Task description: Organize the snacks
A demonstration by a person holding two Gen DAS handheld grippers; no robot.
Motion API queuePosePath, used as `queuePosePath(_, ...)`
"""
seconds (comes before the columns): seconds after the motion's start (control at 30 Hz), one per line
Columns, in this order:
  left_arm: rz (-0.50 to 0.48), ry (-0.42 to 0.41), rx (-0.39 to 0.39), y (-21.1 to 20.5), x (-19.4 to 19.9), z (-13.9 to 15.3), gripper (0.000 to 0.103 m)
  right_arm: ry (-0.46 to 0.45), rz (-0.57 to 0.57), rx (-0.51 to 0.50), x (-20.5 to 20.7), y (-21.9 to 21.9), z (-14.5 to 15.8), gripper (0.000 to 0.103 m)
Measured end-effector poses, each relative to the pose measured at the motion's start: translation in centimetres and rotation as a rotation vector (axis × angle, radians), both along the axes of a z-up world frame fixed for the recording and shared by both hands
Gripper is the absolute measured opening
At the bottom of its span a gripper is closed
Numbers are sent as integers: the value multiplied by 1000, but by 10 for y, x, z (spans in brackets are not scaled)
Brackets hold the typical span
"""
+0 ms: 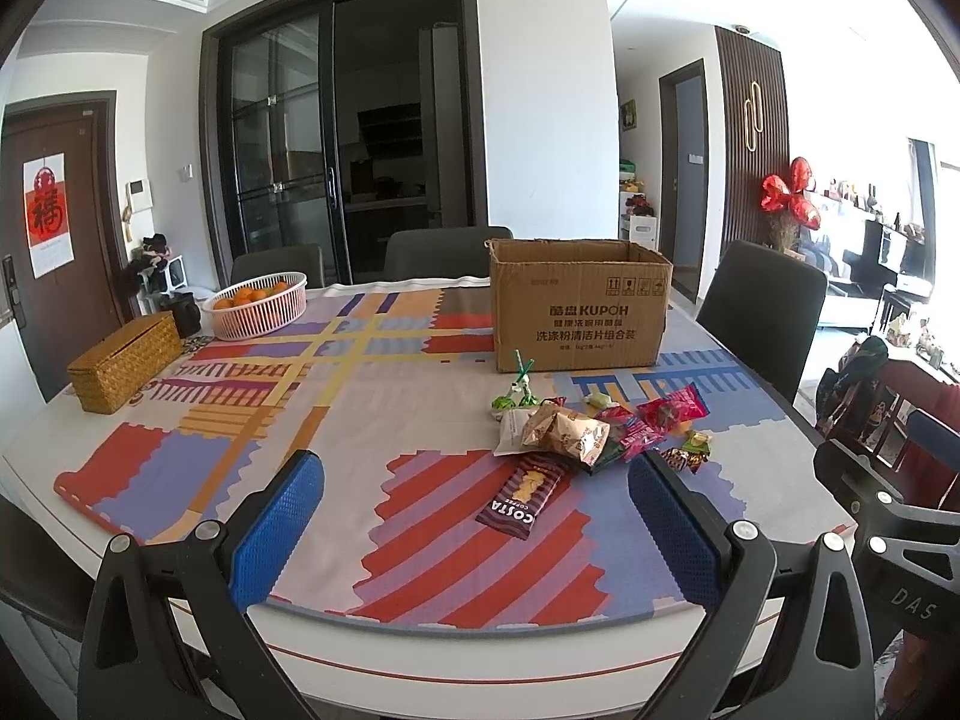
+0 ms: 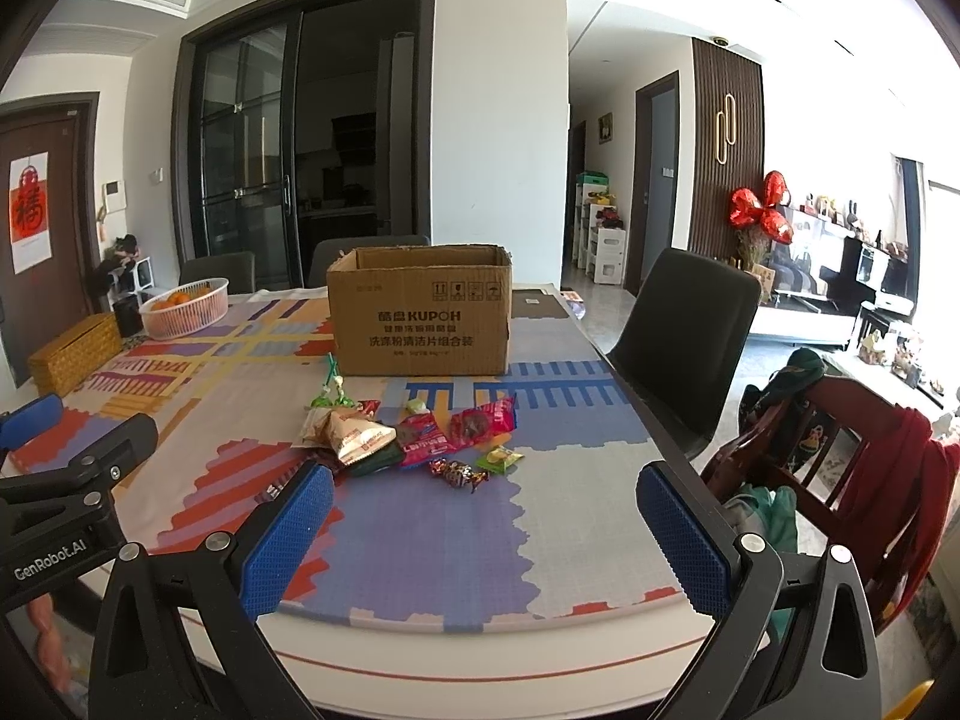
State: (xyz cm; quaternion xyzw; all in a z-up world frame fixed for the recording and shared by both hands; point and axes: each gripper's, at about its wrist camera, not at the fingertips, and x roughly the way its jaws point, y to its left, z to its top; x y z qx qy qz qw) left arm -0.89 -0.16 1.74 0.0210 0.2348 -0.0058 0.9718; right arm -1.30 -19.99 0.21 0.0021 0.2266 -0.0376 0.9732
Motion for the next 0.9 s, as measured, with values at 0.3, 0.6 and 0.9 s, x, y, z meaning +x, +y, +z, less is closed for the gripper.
queuePosePath(0.3,-3,6,-2,0,1,-6,103,10,9,-2,3,1,-5,102)
queuePosePath(0.6,-18,58,1,0,16,-25,103,58,32,-3,18,3,-22,102)
queuePosePath(0.9,-70,120,26,-6,46,-44,97,113,80,-41,52,8,-42,101)
